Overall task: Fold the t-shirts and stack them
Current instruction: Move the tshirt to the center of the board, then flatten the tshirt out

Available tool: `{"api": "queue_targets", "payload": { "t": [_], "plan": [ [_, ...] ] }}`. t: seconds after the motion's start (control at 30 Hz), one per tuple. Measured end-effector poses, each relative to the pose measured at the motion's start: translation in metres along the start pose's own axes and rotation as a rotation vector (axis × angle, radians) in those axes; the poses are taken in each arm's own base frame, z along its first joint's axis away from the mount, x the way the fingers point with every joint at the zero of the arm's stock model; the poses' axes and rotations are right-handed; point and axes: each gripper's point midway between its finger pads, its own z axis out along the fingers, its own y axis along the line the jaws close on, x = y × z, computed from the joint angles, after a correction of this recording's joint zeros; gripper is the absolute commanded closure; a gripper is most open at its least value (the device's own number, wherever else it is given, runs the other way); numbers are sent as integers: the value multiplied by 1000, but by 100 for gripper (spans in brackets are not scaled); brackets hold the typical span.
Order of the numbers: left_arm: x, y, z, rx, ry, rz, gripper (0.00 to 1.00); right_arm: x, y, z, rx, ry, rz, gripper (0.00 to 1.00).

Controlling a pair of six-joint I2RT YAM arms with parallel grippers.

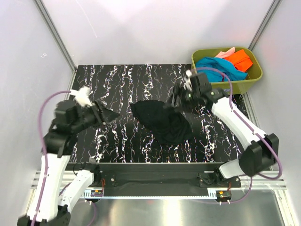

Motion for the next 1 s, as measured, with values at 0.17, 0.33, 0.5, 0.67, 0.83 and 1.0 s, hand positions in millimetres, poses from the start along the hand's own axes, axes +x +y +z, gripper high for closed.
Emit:
{"api": "queue_targets", "payload": {
  "t": [0.17,0.33,0.5,0.67,0.83,1.0],
  "plan": [
    [67,19,52,-57,270,-52,40,67,-63,-9,157,127,17,14],
    [125,12,107,-59,444,-19,34,95,-98,-12,262,172,20,16],
    [138,42,147,-139,452,-22,24,114,-119,-4,291,201,44,15],
    [115,67,191,-115,397,-58,18,116,-105,10,166,192,43,6],
    [101,116,237,-142,412,-158,21,101,-86,32,42,181,11,4],
    [89,144,265,-146,429,-188,23,85,-84,52,34,181,-8,13]
  ]
}}
